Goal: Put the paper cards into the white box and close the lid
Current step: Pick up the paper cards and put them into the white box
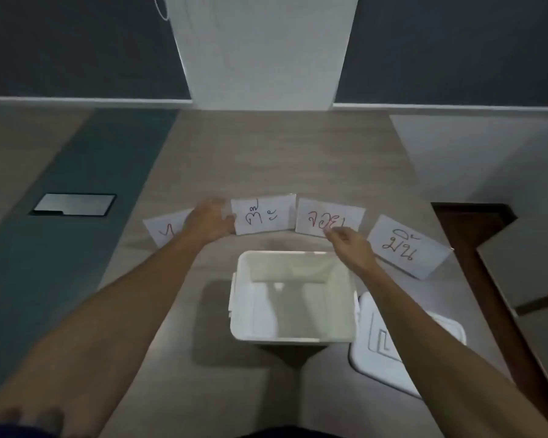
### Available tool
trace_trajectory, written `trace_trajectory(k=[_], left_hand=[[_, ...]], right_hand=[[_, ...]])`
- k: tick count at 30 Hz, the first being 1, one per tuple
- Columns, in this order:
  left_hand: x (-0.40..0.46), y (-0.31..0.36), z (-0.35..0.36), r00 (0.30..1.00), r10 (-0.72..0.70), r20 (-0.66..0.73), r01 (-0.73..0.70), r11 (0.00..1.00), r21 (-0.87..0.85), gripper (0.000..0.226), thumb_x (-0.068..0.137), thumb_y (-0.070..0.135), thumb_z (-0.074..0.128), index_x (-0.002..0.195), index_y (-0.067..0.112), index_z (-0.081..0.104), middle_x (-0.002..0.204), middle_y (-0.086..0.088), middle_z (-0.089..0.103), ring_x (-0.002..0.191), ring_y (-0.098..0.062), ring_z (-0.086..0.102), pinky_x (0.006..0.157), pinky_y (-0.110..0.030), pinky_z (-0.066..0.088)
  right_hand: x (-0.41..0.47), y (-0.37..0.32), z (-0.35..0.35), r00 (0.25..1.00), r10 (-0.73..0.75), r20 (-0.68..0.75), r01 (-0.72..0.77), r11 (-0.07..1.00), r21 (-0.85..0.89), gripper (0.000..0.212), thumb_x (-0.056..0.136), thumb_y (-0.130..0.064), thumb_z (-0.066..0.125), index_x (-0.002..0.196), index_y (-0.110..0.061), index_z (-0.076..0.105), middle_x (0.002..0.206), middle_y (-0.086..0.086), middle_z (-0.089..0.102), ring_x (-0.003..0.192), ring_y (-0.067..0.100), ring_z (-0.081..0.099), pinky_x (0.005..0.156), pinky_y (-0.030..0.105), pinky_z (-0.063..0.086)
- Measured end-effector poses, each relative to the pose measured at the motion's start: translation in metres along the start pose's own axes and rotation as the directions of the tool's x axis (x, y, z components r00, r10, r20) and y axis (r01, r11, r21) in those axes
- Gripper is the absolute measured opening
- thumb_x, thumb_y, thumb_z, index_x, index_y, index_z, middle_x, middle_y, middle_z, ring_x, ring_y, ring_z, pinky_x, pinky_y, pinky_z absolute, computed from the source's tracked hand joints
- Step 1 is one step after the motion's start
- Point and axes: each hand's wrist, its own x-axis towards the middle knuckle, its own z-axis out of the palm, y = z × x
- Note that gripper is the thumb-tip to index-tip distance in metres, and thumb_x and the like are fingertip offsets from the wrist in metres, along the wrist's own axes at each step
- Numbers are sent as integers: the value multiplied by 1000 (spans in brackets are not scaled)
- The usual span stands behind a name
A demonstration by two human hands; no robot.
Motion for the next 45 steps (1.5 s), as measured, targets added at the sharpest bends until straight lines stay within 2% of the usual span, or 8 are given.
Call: trace_trajectory(k=[3, 6, 12, 16, 23, 31, 37, 45], left_hand=[[16, -25, -6, 998, -31, -62, 39, 990, 132, 65, 89, 32, 60, 144, 4, 37, 150, -19, 37, 138, -34, 34, 113, -40, 29], [35, -48, -13, 997, -63, -50, 74, 964, 255, 77, 86, 34, 66, 146, 4, 30, 153, -19, 32, 140, -35, 30, 115, -42, 26], [72, -85, -20, 970, -219, 105, 164, 909, 384, 72, 74, 29, 78, 135, 7, 46, 127, -22, 59, 113, -40, 58, 94, -45, 50], [78, -103, -13, 950, -253, 185, 165, 906, 390, 40, 84, 16, 65, 123, 10, 59, 122, -19, 63, 109, -36, 60, 90, -40, 50], [62, -112, 1, 977, -185, 106, 131, 914, 384, 34, 84, 4, 57, 118, 6, 56, 108, -26, 66, 99, -42, 63, 81, -42, 51], [1, -65, -50, 982, -137, -127, 169, 940, 296, 27, 83, 2, 57, 110, 1, 52, 100, -32, 64, 93, -48, 60, 75, -47, 48], [-61, 27, -81, 966, 71, -249, -3, 964, 265, 20, 87, 7, 53, 107, 4, 50, 102, -30, 63, 94, -48, 58, 67, -40, 36], [-115, 114, -6, 947, 319, 41, -320, 921, 223, 18, 81, 8, 51, 99, 12, 52, 100, -15, 67, 95, -37, 62, 76, -37, 42]], right_hand=[[-19, 28, 5, 994, 103, -22, -100, 989, 113, 53, 93, -52, 55, 134, -19, 56, 130, 5, 63, 107, 16, 58, 77, 22, 44], [-33, 48, 13, 989, 146, 7, -144, 968, 206, 39, 96, -49, 51, 127, -28, 61, 124, -5, 65, 115, 16, 59, 93, 31, 48], [-31, 55, 25, 976, 214, 24, -212, 930, 300, 29, 97, -49, 46, 100, -33, 70, 102, 3, 72, 103, 29, 64, 98, 50, 50], [-19, 52, 30, 981, 193, 27, -192, 929, 315, 27, 100, -44, 45, 104, -35, 70, 103, -6, 73, 104, 19, 66, 94, 39, 51], [-6, 43, 36, 991, 128, 24, -130, 950, 283, 29, 104, -36, 40, 109, -24, 66, 95, -11, 67, 89, 2, 59, 72, 4, 41], [-6, 39, 36, 997, 70, -13, -65, 973, 222, 32, 104, -37, 36, 109, -20, 63, 95, -8, 64, 87, 1, 56, 72, 15, 40], [-8, 39, 36, 998, 64, -21, -59, 977, 206, 38, 104, -39, 36, 117, -16, 63, 107, -1, 63, 101, 18, 56, 85, 30, 38], [-8, 35, 37, 993, 111, -25, -104, 973, 204, 40, 103, -37, 37, 121, -11, 62, 111, 4, 61, 104, 23, 55, 86, 30, 36]])
